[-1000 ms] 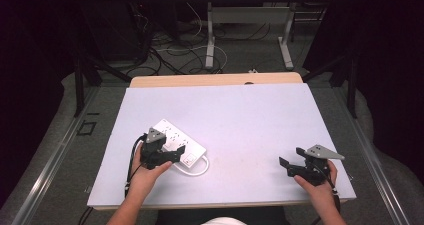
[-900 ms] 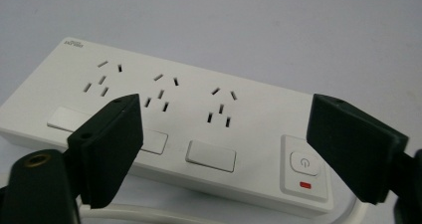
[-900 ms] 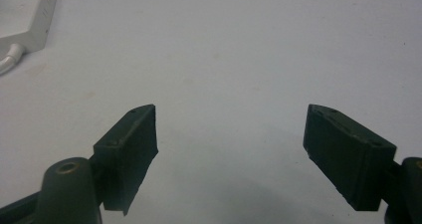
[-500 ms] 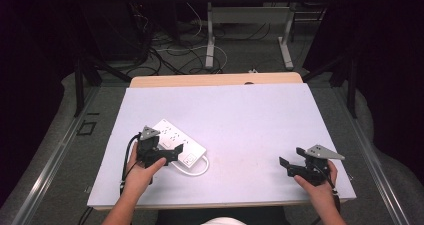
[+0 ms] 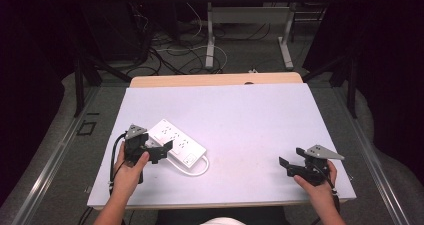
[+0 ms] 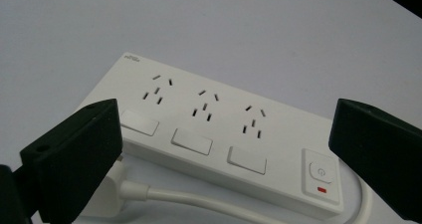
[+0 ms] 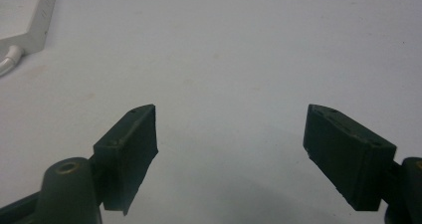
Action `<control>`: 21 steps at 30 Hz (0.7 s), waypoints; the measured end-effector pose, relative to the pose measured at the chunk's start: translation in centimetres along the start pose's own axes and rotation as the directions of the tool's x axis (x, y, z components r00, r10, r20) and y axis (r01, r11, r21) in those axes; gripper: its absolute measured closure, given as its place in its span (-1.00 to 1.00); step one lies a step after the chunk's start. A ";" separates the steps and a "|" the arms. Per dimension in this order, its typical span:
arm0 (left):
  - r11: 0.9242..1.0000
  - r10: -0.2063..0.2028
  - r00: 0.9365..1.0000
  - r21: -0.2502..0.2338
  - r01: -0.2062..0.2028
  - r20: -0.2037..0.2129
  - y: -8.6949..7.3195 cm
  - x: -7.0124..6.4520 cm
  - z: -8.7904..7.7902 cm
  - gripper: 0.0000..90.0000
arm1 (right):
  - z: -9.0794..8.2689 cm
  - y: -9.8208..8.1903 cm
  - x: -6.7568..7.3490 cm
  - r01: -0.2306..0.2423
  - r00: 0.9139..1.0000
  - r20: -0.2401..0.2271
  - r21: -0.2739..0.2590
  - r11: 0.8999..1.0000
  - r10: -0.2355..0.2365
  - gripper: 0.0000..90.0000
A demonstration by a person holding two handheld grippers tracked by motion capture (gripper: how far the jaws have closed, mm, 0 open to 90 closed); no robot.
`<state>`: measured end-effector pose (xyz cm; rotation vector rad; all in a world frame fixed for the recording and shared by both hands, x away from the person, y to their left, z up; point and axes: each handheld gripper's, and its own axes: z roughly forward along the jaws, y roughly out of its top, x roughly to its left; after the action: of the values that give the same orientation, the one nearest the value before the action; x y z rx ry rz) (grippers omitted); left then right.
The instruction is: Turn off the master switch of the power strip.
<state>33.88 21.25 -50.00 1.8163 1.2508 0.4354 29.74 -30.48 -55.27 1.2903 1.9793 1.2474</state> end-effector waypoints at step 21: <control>0.998 -0.046 0.996 -0.045 0.042 -0.082 -2.9 4.0 -3.5 -0.98 | -0.1 0.0 0.1 -0.013 1.000 -0.001 -0.008 1.000 0.013 -0.55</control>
<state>31.51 26.74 -51.11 1.7461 1.3251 0.5137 29.65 -30.47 -55.19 1.3008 1.9676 1.2614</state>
